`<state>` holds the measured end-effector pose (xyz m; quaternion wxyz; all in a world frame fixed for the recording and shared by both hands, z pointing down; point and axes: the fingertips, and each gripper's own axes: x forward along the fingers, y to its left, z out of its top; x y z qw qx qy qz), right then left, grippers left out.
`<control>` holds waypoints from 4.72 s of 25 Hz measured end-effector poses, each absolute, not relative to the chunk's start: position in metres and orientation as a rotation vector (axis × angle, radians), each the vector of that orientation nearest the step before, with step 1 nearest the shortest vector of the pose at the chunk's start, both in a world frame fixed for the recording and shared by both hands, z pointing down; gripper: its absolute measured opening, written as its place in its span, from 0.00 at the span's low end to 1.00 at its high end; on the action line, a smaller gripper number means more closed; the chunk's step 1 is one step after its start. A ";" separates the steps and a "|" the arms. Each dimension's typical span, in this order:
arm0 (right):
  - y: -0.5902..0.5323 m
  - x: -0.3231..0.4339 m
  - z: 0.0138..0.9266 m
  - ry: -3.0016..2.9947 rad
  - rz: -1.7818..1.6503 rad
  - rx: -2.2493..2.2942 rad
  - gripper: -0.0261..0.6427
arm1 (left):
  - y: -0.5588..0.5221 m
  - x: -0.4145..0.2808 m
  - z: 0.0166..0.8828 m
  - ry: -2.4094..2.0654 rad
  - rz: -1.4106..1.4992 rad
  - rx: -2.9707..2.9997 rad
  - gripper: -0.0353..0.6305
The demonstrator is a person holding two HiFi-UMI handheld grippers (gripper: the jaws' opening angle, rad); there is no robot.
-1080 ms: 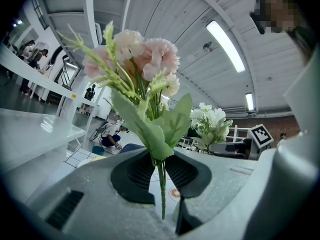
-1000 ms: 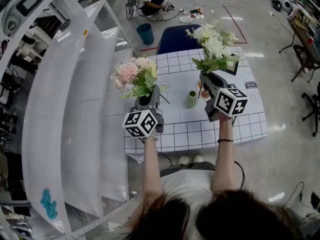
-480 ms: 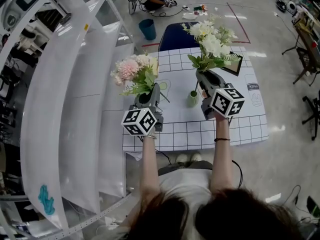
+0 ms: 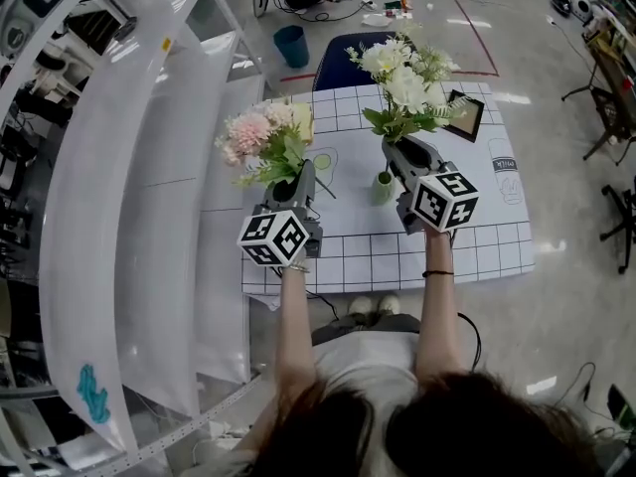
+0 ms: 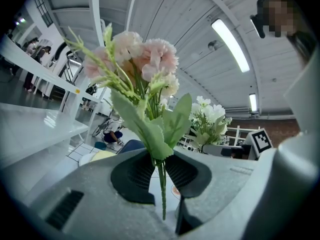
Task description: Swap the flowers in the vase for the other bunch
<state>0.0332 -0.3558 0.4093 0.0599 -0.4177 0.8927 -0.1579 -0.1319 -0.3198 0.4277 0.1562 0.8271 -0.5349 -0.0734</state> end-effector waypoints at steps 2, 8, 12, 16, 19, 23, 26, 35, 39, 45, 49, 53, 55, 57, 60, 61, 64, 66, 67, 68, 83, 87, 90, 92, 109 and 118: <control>-0.354 0.032 0.412 2.718 -0.464 -1.267 0.11 | -0.319 -0.131 0.428 -1.529 -0.211 2.366 0.15; -0.351 0.028 0.418 2.735 -0.430 -1.285 0.11 | -0.316 -0.131 0.428 -1.527 -0.215 2.362 0.15; -0.349 0.026 0.429 2.752 -0.431 -1.300 0.11 | -0.315 -0.132 0.427 -1.525 -0.215 2.358 0.15; -0.347 0.027 0.438 2.765 -0.440 -1.307 0.11 | -0.314 -0.132 0.430 -1.521 -0.216 2.355 0.15; -0.347 0.027 0.443 2.767 -0.452 -1.307 0.11 | -0.315 -0.132 0.432 -1.521 -0.211 2.350 0.15; -0.347 0.028 0.447 2.766 -0.460 -1.299 0.11 | -0.316 -0.133 0.432 -1.522 -0.209 2.343 0.15; -0.346 0.026 0.450 2.785 -0.442 -1.281 0.11 | -0.318 -0.133 0.432 -1.522 -0.211 2.338 0.15; -0.342 0.023 0.459 2.831 -0.436 -1.258 0.11 | -0.315 -0.132 0.435 -1.529 -0.220 2.317 0.15; -0.339 0.023 0.462 2.839 -0.434 -1.250 0.11 | -0.313 -0.133 0.436 -1.535 -0.221 2.310 0.15; -0.335 0.020 0.471 2.888 -0.415 -1.263 0.11 | -0.308 -0.135 0.438 -1.538 -0.228 2.300 0.15; -0.332 0.018 0.477 2.908 -0.417 -1.274 0.11 | -0.306 -0.135 0.440 -1.535 -0.226 2.298 0.15; -0.330 0.017 0.479 2.931 -0.415 -1.277 0.11 | -0.306 -0.134 0.439 -1.532 -0.229 2.296 0.15; -0.328 0.016 0.481 2.942 -0.414 -1.278 0.11 | -0.305 -0.134 0.440 -1.531 -0.231 2.294 0.15; -0.327 0.016 0.482 2.954 -0.416 -1.282 0.11 | -0.304 -0.133 0.440 -1.527 -0.232 2.293 0.15; -0.326 0.017 0.486 2.966 -0.419 -1.305 0.11 | -0.303 -0.131 0.442 -1.519 -0.228 2.294 0.15; -0.325 0.018 0.487 2.966 -0.420 -1.314 0.11 | -0.302 -0.130 0.443 -1.517 -0.225 2.294 0.15; -0.324 0.021 0.490 2.962 -0.427 -1.340 0.11 | -0.301 -0.129 0.444 -1.512 -0.222 2.295 0.15; -0.324 0.022 0.491 2.959 -0.432 -1.351 0.11 | -0.301 -0.128 0.445 -1.510 -0.222 2.294 0.15; -0.323 0.023 0.492 2.954 -0.437 -1.354 0.11 | -0.300 -0.128 0.445 -1.509 -0.223 2.293 0.15; -0.323 0.024 0.492 2.948 -0.442 -1.355 0.11 | -0.300 -0.128 0.446 -1.509 -0.223 2.292 0.15; -0.318 0.021 0.492 2.964 -0.392 -1.388 0.16 | -0.295 -0.132 0.451 -1.521 -0.245 2.270 0.15; -0.317 0.020 0.494 2.974 -0.379 -1.404 0.19 | -0.294 -0.132 0.451 -1.517 -0.246 2.269 0.15; -0.316 0.023 0.496 2.966 -0.384 -1.424 0.20 | -0.293 -0.132 0.453 -1.513 -0.243 2.267 0.15; -0.315 0.024 0.496 2.961 -0.387 -1.434 0.21 | -0.293 -0.131 0.454 -1.508 -0.243 2.265 0.15; -0.303 0.027 0.503 2.944 -0.431 -1.456 0.25 | -0.283 -0.131 0.456 -1.496 -0.237 2.271 0.15; -0.292 0.043 0.493 2.882 -0.475 -1.459 0.24 | -0.277 -0.124 0.455 -1.460 -0.244 2.289 0.15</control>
